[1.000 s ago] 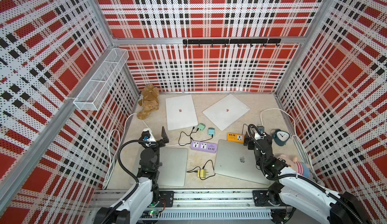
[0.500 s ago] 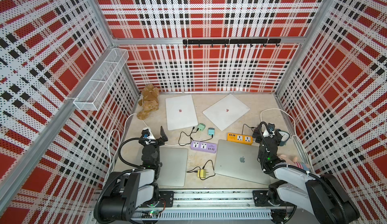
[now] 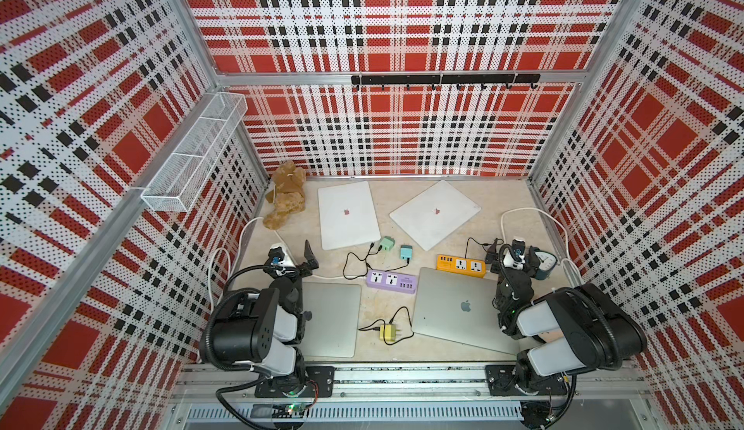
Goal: Unplug the laptop charger
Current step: Reset both arms
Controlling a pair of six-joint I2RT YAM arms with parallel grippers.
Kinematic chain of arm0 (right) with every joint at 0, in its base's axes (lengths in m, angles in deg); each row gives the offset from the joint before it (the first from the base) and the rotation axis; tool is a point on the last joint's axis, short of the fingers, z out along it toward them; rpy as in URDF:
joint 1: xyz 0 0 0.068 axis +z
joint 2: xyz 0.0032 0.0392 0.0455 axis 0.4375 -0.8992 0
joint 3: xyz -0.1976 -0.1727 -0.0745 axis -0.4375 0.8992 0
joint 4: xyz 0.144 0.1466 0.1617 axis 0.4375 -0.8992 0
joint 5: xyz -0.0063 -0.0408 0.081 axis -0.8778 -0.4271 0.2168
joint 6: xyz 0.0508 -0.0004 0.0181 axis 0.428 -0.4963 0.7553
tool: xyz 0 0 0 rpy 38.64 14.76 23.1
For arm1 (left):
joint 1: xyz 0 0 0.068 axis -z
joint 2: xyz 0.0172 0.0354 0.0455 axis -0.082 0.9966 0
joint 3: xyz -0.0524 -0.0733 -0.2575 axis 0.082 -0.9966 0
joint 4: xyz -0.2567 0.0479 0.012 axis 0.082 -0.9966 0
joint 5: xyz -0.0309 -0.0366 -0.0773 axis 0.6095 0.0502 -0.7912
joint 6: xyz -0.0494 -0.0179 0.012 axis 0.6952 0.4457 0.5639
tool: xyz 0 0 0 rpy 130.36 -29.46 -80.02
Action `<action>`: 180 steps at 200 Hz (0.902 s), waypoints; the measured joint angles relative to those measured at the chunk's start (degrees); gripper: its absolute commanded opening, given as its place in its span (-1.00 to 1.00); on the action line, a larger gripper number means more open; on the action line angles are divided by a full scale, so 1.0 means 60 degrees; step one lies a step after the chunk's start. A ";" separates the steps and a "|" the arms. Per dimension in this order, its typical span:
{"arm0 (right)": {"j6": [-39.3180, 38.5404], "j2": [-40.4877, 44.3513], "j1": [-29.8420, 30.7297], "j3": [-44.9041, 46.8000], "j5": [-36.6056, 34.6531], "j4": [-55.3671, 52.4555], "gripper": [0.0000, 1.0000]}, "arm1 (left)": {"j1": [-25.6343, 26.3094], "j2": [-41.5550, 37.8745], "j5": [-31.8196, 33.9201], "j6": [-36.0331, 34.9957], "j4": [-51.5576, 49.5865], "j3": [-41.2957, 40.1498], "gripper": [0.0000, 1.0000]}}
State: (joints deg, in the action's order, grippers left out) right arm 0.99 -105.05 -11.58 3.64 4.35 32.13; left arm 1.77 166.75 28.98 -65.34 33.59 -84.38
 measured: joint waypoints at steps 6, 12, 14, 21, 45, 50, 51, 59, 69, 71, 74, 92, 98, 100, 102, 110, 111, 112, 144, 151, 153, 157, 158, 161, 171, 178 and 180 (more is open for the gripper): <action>0.0007 -0.0244 -0.0066 0.0015 0.0200 0.0135 1.00 | 0.0022 0.0237 -0.0178 -0.0062 -0.0004 -0.0018 0.96; 0.0018 -0.0375 -0.0153 0.0066 0.0433 0.0226 1.00 | 0.0051 0.0364 -0.0317 -0.0117 -0.0007 -0.0025 0.96; 0.0040 -0.0401 -0.0197 0.0095 0.0525 0.0280 1.00 | 0.0062 0.0379 -0.0342 -0.0131 -0.0007 -0.0025 0.96; 0.0087 -0.0437 -0.0324 0.0200 0.0743 0.0441 1.00 | 0.0117 0.0401 -0.0474 -0.0219 0.0000 -0.0025 0.96; 0.0146 -0.0528 -0.0616 0.0306 0.1417 0.0743 1.00 | 0.0474 0.0393 -0.0415 -0.0492 0.0007 -0.0004 0.96; 0.0127 -0.0608 -0.0627 0.0291 0.1555 0.0743 1.00 | 0.0568 0.0386 -0.0335 -0.0543 0.0007 0.0029 0.96; 0.0117 -0.0637 -0.0630 0.0284 0.1588 0.0739 1.00 | 0.0590 0.0386 -0.0306 -0.0561 0.0007 0.0044 0.96; 0.0091 -0.0780 -0.0634 0.0208 0.1774 0.0721 1.00 | 0.0703 0.0379 -0.0131 -0.0630 0.0000 0.0160 0.96; 0.0091 -0.0827 -0.0659 0.0087 0.1920 0.0627 1.00 | 0.0790 0.0364 0.0157 -0.0648 -0.0135 0.0477 0.96; 0.0091 -0.0823 -0.0670 0.0040 0.1956 0.0590 1.00 | 0.0805 0.0357 0.0200 -0.0652 -0.0168 0.0568 0.96; 0.0102 -0.0809 -0.0674 -0.0029 0.1985 0.0521 1.00 | 0.0823 0.0353 0.0313 -0.0652 -0.0262 0.0710 0.96; 0.0393 -0.0597 -0.1060 -0.0929 0.2488 -0.0787 1.00 | 0.0685 0.0310 0.0557 -0.0543 -0.0863 0.1621 0.96; 0.0568 -0.0506 -0.1399 -0.1308 0.2925 -0.1319 1.00 | 0.0619 0.0291 0.0601 -0.0506 -0.0914 0.1756 0.96; 0.0586 -0.0484 -0.1523 -0.1406 0.3031 -0.1450 1.00 | 0.0612 0.0284 0.0637 -0.0503 -0.0936 0.1781 0.96; 0.0659 -0.0463 -0.1639 -0.1501 0.3144 -0.1534 1.00 | 0.0616 0.0270 0.0674 -0.0503 -0.0965 0.1800 0.96; 0.0809 -0.0390 -0.1938 -0.1694 0.3475 -0.1719 1.00 | 0.0616 0.0240 0.0816 -0.0481 -0.1056 0.1814 0.96; 0.0820 -0.0382 -0.1956 -0.1701 0.3497 -0.1727 1.00 | 0.0616 0.0237 0.0827 -0.0477 -0.1064 0.1814 0.96; 0.0845 -0.0372 -0.2000 -0.1716 0.3497 -0.1745 1.00 | 0.0619 0.0233 0.0874 -0.0474 -0.1075 0.1810 0.96; 0.1126 -0.0270 -0.2211 -0.1701 0.4065 -0.2437 1.00 | 0.0678 0.0222 0.1122 -0.0448 -0.1322 0.1781 0.96; 0.1140 -0.0270 -0.2211 -0.1694 0.4142 -0.2503 1.00 | 0.0678 0.0222 0.1144 -0.0448 -0.1344 0.1781 0.96; 0.1144 -0.0270 -0.2211 -0.1694 0.4156 -0.2524 1.00 | 0.0678 0.0222 0.1151 -0.0448 -0.1351 0.1781 0.96; 0.1155 -0.0270 -0.2211 -0.1694 0.4207 -0.2550 1.00 | 0.0678 0.0222 0.1166 -0.0448 -0.1362 0.1781 0.96; 0.1155 -0.0270 -0.2211 -0.1694 0.4215 -0.2557 1.00 | 0.0678 0.0222 0.1166 -0.0448 -0.1366 0.1781 0.96; 0.1162 -0.0270 -0.2211 -0.1694 0.4240 -0.2586 1.00 | 0.0678 0.0222 0.1180 -0.0448 -0.1377 0.1781 0.96; 0.1177 -0.0270 -0.2211 -0.1694 0.4295 -0.2663 1.00 | 0.0685 0.0222 0.1220 -0.0448 -0.1406 0.1781 0.96; 0.1191 -0.0270 -0.2211 -0.1694 0.4335 -0.2721 1.00 | 0.0685 0.0222 0.1231 -0.0448 -0.1432 0.1781 0.96; 0.1191 -0.0270 -0.2211 -0.1694 0.4335 -0.2743 1.00 | 0.0685 0.0222 0.1235 -0.0448 -0.1435 0.1781 0.96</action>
State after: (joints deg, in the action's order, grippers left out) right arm 8.14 -106.66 -24.84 -6.53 30.36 15.67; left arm 5.87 168.09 36.39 -68.03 24.98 -73.69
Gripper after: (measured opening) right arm 0.999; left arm 0.981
